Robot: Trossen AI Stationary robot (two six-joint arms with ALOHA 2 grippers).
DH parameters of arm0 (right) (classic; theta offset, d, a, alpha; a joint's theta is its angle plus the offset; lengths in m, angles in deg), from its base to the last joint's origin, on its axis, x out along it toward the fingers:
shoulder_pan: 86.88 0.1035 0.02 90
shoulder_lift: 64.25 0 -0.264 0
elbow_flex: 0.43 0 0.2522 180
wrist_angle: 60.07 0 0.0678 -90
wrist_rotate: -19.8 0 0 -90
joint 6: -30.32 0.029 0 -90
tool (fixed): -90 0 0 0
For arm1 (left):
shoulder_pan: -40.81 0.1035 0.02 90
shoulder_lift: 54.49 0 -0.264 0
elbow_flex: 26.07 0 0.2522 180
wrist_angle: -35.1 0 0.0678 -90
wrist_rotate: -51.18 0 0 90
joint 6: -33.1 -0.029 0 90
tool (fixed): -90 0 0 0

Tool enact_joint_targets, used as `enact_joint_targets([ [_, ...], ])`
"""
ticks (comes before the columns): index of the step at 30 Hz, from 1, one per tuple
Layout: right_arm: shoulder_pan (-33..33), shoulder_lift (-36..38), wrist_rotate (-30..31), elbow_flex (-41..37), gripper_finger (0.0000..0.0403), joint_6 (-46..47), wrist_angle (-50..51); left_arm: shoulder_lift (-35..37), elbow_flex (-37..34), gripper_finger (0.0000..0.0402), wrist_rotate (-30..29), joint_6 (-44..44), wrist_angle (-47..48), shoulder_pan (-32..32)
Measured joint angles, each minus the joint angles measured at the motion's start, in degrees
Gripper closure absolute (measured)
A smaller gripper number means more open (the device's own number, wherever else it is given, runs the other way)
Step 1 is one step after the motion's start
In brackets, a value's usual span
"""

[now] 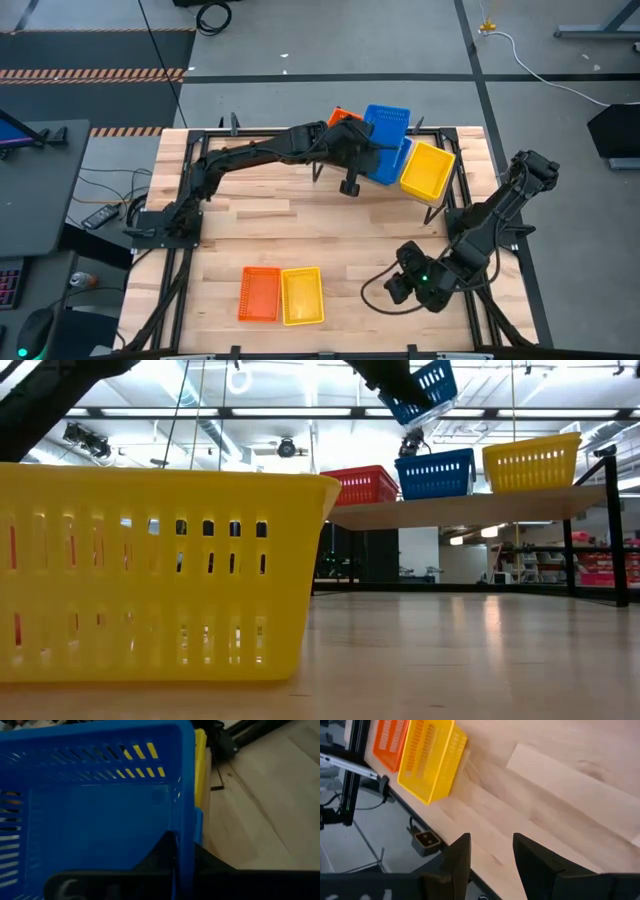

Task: Stack baskets on shelf by color
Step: Stack the blue basket on the blue basket on the shelf

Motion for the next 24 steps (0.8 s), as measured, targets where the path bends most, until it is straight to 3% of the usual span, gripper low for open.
enact_joint_targets([
  [8,-3.42,0.00,-0.03,0.00,0.0249,-2.79,-0.21,-0.12,-0.63,0.0393,4.55,-0.39,-0.33,0.48],
  [24,-5.84,0.02,-3.05,-0.02,0.0249,-4.89,-3.13,-3.92,-0.63,0.0392,4.62,-1.07,-0.52,1.41],
])
